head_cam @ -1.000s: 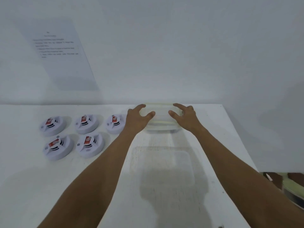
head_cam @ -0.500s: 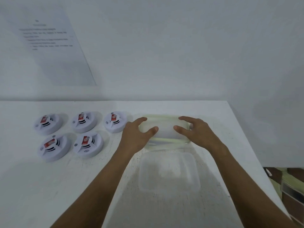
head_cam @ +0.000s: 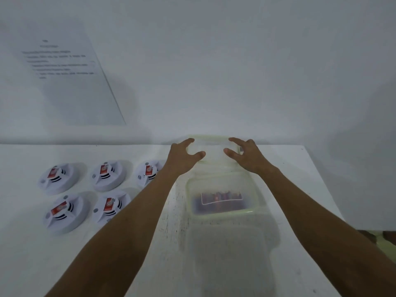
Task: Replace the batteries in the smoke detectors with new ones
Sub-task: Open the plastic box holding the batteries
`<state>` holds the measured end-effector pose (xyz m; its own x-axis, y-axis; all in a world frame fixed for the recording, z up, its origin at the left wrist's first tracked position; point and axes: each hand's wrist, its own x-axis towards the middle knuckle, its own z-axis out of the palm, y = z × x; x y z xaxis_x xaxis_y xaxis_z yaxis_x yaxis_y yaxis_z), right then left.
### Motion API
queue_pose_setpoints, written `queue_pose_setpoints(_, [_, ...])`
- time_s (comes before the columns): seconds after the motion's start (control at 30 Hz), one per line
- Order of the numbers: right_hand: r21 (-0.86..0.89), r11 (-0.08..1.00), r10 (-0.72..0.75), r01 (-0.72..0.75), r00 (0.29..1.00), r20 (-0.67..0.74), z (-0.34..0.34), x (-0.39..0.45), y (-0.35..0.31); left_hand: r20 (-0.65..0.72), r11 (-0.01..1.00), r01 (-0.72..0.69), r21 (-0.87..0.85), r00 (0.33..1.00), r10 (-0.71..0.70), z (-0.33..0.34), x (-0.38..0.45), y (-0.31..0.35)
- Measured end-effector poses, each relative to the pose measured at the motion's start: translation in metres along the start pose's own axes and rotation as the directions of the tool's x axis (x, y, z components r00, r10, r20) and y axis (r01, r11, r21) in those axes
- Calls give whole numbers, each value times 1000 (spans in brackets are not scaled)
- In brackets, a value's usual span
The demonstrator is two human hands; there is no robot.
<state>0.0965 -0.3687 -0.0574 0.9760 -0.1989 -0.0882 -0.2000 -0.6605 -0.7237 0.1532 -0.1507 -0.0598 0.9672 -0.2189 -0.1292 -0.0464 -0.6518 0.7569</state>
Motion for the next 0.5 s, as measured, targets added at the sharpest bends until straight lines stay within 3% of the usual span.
queue_pose_setpoints(0.13, [-103,995,18,-11,997,69,10,13,19,85,997,33,75,996,-40,13,10,-19])
queue_pose_setpoints(0.33, [-190,982,37,-21,996,83,14,12,25,61,942,76,327,993,-101,21,8,-18])
queue_pose_setpoints(0.5, [-35,999,-15,14,1000,-11,2,-8,21,-16,978,7,210,1000,-4,7,-14,-6])
